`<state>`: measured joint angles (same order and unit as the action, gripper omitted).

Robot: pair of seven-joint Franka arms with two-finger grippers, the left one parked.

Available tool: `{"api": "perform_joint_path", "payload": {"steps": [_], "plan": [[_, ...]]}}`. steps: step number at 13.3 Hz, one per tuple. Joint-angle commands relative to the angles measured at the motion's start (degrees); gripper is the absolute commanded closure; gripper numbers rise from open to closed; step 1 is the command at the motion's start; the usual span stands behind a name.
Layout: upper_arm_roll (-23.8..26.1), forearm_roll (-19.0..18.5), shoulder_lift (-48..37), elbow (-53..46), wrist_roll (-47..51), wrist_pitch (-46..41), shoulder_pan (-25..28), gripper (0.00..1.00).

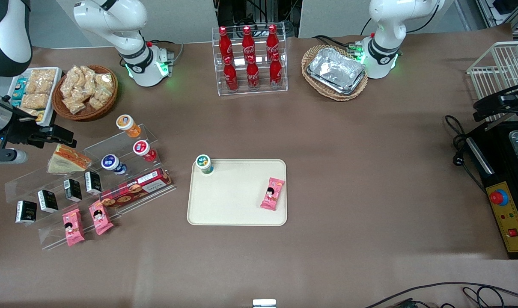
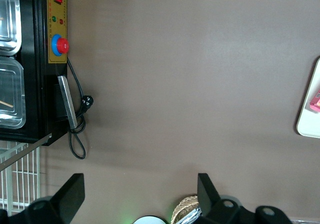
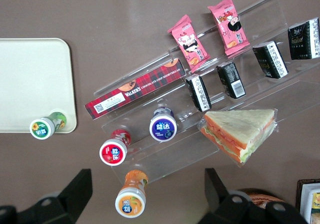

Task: Place sandwich on tray
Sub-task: 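Move the right gripper over the wrapped triangular sandwich on the acrylic rack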

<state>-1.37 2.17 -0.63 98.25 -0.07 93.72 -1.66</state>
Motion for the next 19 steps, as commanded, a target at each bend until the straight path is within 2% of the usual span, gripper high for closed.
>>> {"api": "perform_joint_path", "payload": {"steps": [1,11,15,19], "plan": [[0.4,0.4,-0.2,-0.9,0.0,-1.0,-0.6,0.0],[0.3,-0.7,0.4,-2.1,2.3,-0.5,-0.9,0.0],[0.3,-0.7,0.2,-2.2,12.7,-0.7,-1.8,0.0],[0.2,-0.7,0.3,-2.2,27.6,-0.4,-3.3,0.0]]}}
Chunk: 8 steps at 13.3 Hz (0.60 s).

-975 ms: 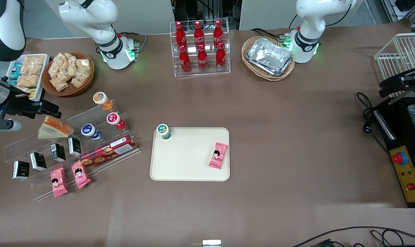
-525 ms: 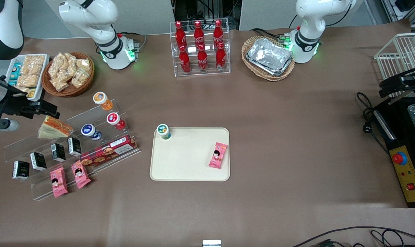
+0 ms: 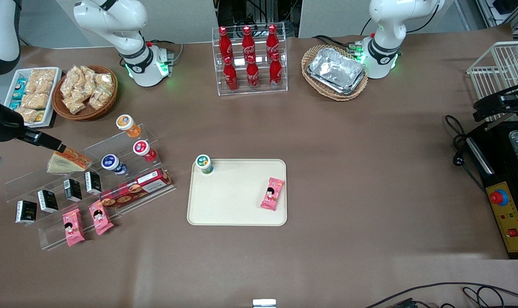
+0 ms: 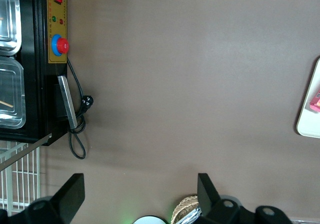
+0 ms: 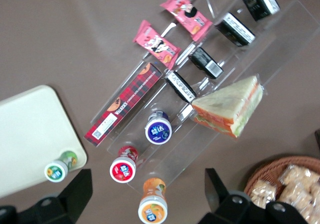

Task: Place sandwich on tray
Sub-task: 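Move the right gripper over the wrapped triangular sandwich on the acrylic rack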

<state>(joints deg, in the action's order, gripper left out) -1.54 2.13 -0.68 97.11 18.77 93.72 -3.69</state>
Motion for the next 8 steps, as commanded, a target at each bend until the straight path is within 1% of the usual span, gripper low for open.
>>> {"api": "perform_joint_path", "payload": {"steps": [1,4,7,8], "plan": [[0.5,-0.6,0.4,-1.0,12.8,-0.4,-1.8,0.0],[0.4,-1.0,0.5,-1.0,23.8,-0.7,-2.6,0.0],[0.5,-1.2,1.3,-0.6,28.7,-0.9,-5.3,0.0],[0.5,-1.3,1.6,-0.5,32.4,-0.8,-5.4,0.0]]}}
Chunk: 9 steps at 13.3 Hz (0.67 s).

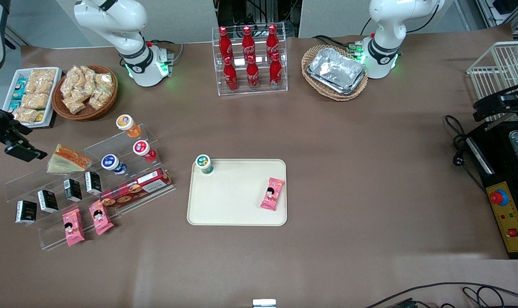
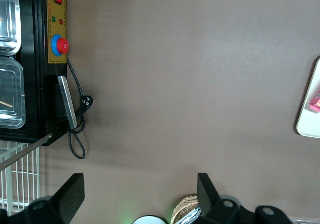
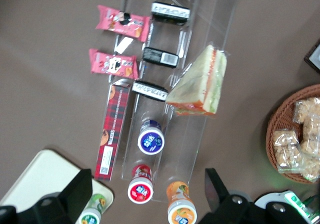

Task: Place sandwich on tray
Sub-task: 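Move the right gripper over the wrapped triangular sandwich on the acrylic rack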

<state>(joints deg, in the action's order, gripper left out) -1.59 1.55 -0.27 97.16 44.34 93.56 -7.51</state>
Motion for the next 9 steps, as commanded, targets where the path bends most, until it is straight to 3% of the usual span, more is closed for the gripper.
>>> {"api": "perform_joint_path", "payload": {"steps": [1,6,9], "plan": [[0.5,-1.2,1.6,-0.4,11.4,-0.6,-1.5,0.0],[0.5,-2.2,2.4,2.7,27.2,1.5,-2.6,0.0],[0.4,-2.2,2.0,6.5,29.4,3.7,-3.8,0.0]]}}
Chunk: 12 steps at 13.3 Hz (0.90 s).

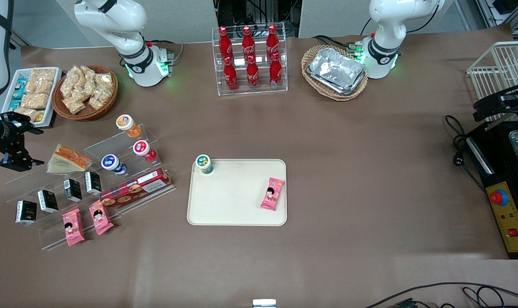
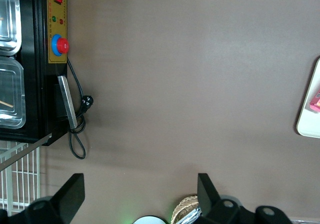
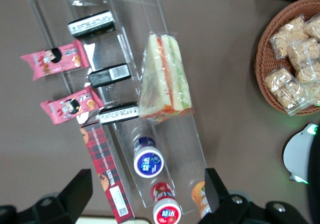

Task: Place sandwich on tray
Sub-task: 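Lower the right gripper and close it on the wrapped sandwich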

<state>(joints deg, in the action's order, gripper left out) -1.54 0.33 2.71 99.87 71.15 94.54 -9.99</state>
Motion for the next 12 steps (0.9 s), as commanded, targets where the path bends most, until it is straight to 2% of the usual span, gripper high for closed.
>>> {"api": "perform_joint_path", "payload": {"steps": [1,6,12], "plan": [[0.5,-0.9,-1.0,5.4,2.7,4.5,-2.5,0.0],[0.5,-0.9,-4.5,16.5,5.9,15.7,-4.1,0.0],[0.5,-1.0,-7.9,25.7,5.9,23.8,-5.6,0.0]]}}
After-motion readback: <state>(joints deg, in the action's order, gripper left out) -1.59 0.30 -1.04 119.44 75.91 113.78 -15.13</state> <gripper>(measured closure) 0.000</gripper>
